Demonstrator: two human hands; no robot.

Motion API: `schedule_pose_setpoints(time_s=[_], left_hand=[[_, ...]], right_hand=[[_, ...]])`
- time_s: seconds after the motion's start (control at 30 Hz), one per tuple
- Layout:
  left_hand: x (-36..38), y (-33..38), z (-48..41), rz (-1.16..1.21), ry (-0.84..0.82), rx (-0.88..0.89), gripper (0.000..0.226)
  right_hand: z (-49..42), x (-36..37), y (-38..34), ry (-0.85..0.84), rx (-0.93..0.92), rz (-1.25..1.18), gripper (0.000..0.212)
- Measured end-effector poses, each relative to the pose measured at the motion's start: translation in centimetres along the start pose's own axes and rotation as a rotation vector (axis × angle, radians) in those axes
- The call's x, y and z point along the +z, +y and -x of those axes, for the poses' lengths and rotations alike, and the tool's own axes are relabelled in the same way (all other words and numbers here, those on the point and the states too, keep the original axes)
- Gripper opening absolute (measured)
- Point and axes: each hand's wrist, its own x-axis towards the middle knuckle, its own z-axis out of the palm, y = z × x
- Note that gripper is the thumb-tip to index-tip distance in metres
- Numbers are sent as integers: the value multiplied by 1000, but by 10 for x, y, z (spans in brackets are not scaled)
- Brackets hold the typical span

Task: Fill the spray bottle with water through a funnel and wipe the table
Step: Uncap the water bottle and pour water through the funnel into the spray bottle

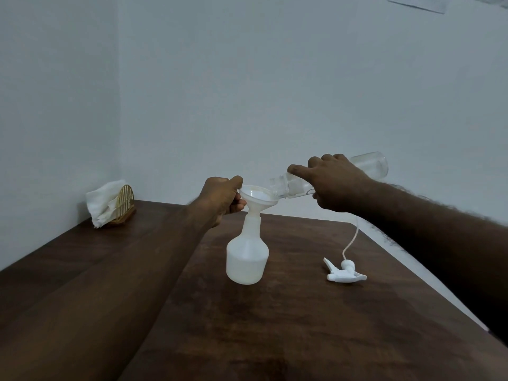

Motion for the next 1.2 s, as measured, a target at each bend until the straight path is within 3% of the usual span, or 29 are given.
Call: schedule_pose_setpoints(time_s=[0.5, 0.87, 1.2], left_hand=[[1, -2, 3, 50, -29, -4, 13], [-9, -11, 3, 16, -7, 6, 18], [-9, -9, 5, 15, -13, 6, 18]], right_hand=[[-13, -18, 6, -44, -162, 84, 75], [-28, -29, 4, 70, -198, 214, 72], [-29, -22, 3, 172, -170, 148, 60]])
